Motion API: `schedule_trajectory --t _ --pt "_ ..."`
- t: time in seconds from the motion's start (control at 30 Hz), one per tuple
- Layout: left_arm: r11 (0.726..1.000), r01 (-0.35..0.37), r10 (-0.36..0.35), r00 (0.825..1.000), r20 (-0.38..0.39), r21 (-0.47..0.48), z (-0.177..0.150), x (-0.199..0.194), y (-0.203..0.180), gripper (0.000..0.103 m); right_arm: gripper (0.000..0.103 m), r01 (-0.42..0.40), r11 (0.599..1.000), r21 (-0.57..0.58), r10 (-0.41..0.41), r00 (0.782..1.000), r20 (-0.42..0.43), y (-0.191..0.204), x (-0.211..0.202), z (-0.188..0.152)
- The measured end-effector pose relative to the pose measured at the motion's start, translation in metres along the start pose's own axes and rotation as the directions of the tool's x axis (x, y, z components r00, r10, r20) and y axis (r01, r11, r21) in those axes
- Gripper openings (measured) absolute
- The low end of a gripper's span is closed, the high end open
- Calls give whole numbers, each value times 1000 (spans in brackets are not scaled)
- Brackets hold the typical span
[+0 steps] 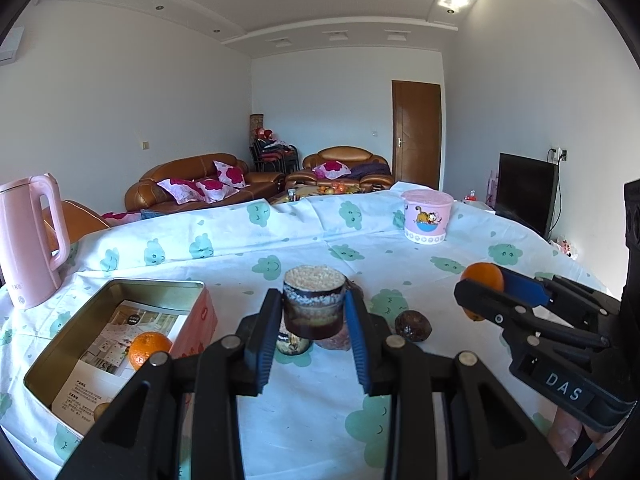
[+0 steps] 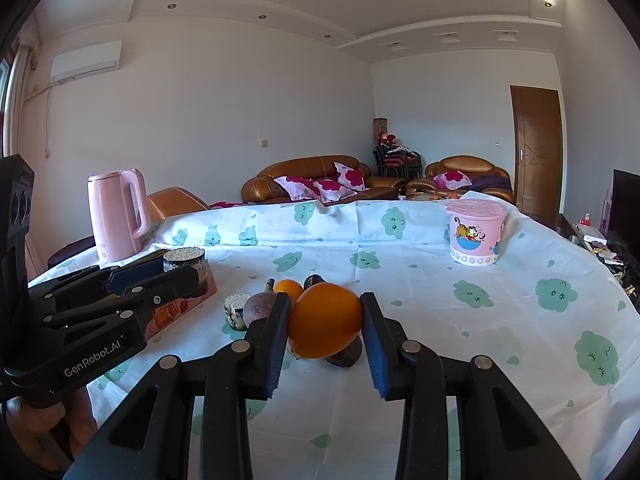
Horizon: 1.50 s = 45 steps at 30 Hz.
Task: Organize fruits
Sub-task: 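Lift the jar with the left gripper while the right gripper holds the orange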
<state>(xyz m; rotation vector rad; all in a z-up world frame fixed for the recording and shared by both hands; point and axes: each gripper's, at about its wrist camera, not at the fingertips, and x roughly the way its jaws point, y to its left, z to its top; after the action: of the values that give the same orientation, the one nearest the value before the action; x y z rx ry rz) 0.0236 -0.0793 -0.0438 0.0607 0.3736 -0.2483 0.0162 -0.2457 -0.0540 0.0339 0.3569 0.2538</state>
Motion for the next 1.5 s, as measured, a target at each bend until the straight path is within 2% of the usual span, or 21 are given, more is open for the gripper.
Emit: schedule_trajectory --t 0.63,1.5 --pt "999 -50 49 996 69 9 0 -16 2 34 37 33 998 -59 -29 998 59 11 -11 -2" --pt "999 -51 51 997 61 -11 -1 -25 16 34 37 59 994 -94 -56 998 36 20 -7 6"
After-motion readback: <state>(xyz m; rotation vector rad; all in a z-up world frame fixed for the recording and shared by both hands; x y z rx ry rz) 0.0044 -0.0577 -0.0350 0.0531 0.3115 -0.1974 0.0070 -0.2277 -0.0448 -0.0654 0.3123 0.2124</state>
